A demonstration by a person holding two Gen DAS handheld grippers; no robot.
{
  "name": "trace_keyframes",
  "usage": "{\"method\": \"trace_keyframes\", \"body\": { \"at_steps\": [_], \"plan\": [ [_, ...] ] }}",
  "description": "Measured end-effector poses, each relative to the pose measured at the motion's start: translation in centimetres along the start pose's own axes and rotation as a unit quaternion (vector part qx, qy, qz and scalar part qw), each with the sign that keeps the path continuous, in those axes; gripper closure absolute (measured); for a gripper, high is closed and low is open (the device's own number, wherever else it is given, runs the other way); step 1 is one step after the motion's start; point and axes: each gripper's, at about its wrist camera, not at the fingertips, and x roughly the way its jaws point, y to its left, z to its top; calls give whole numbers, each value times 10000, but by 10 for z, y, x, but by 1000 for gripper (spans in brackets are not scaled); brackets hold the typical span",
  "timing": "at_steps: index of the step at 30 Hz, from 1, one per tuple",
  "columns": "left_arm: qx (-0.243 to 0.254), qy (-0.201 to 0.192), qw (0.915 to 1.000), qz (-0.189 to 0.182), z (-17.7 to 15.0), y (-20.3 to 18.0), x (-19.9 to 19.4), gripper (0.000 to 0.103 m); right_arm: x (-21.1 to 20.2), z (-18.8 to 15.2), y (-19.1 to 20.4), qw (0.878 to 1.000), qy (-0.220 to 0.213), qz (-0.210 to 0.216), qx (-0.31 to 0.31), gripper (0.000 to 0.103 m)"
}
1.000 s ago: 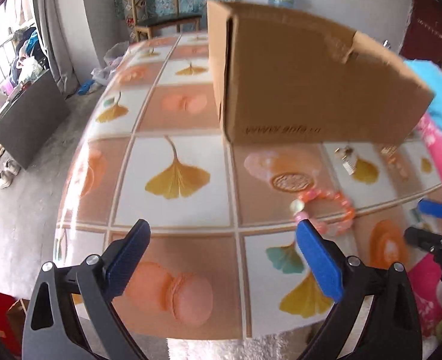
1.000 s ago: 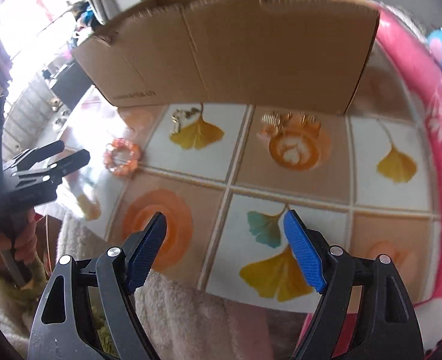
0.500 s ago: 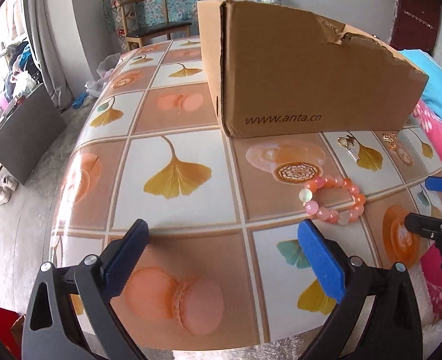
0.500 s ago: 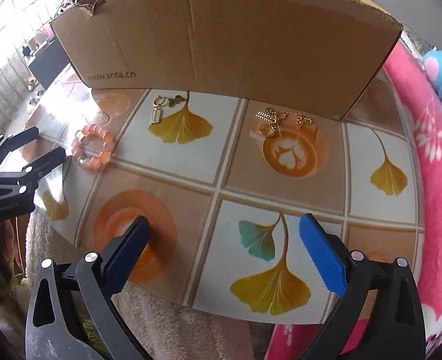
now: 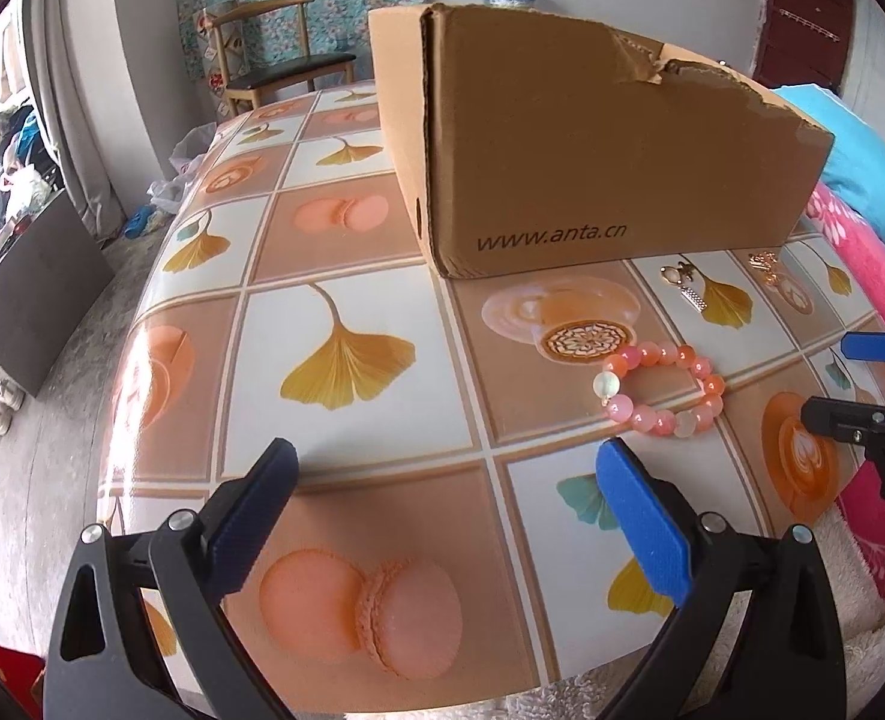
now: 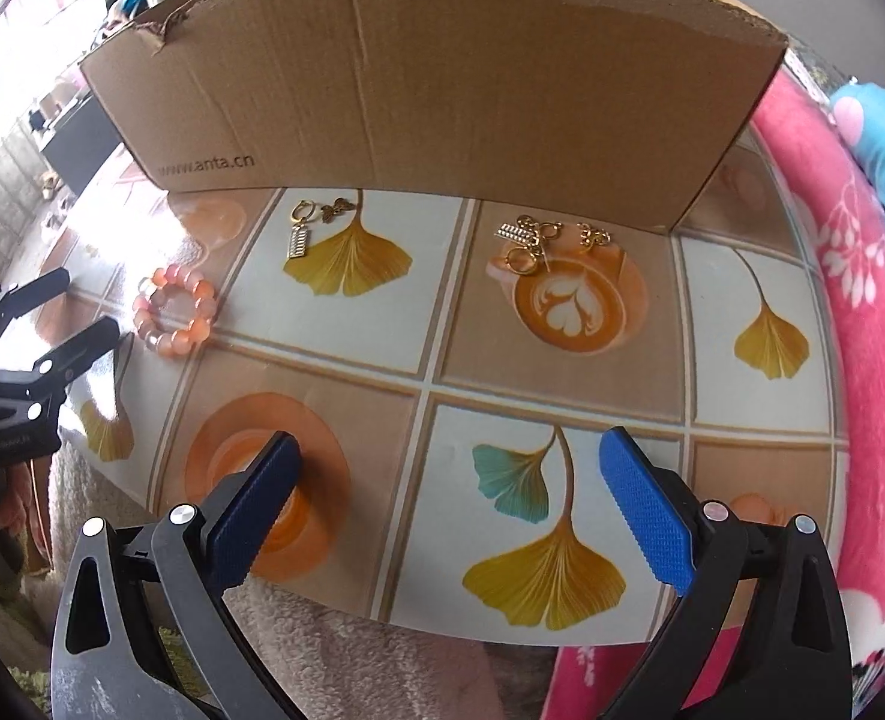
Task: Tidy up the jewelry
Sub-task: 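Reach the right gripper to the pink beaded bracelet and close on it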
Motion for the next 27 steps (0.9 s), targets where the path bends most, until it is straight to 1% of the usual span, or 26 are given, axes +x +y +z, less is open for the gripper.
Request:
{"method": "trace_keyframes", "body": {
  "at_steps": [3, 5, 10, 14, 15, 17, 18, 20, 21, 23, 24, 26, 27],
  "plan": [
    [90, -33, 9999, -73, 0, 1, 1, 5, -5, -1, -6, 9994, 39, -115, 319, 8],
    [141, -55, 9998, -133, 1, 2, 1, 5, -16, -4, -11, 9986, -193, -115, 471, 9],
    [220, -118, 9995, -202, 1, 3, 2, 5, -46, -11, -21, 9955, -745, 121, 577, 10],
    [211, -184, 9994, -203, 0, 3, 2, 5, -54, -14, -25, 9933, -904, 366, 628, 22],
    [212, -191, 9994, -196, -1, 2, 1, 5, -54, -14, -26, 9922, -900, 539, 678, 24],
    [186, -232, 9994, -170, -2, 3, -2, 6, -52, -15, -23, 9900, -833, 890, 715, 32],
    [161, -290, 9992, -200, -2, 3, -5, 6, -50, -14, -21, 9892, -806, 1001, 702, 33],
    [63, -469, 9982, -374, -3, 4, -15, 6, -45, -13, -12, 9871, -768, 1263, 623, 40],
    [22, -534, 9975, -458, -3, 4, -20, 6, -43, -11, -10, 9860, -759, 1358, 609, 42],
    [-96, -678, 9952, -706, -1, 3, -30, 11, -38, -8, -3, 9824, -732, 1606, 606, 48],
    [-133, -719, 9941, -798, 0, 2, -33, 13, -36, -4, 1, 9797, -737, 1759, 615, 50],
    [-158, -745, 9924, -968, 5, -1, -36, 22, -31, 3, 9, 9757, -760, 1968, 592, 60],
    [-143, -736, 9917, -1041, 8, -3, -35, 24, -29, 6, 12, 9748, -750, 2026, 557, 62]
  ]
}}
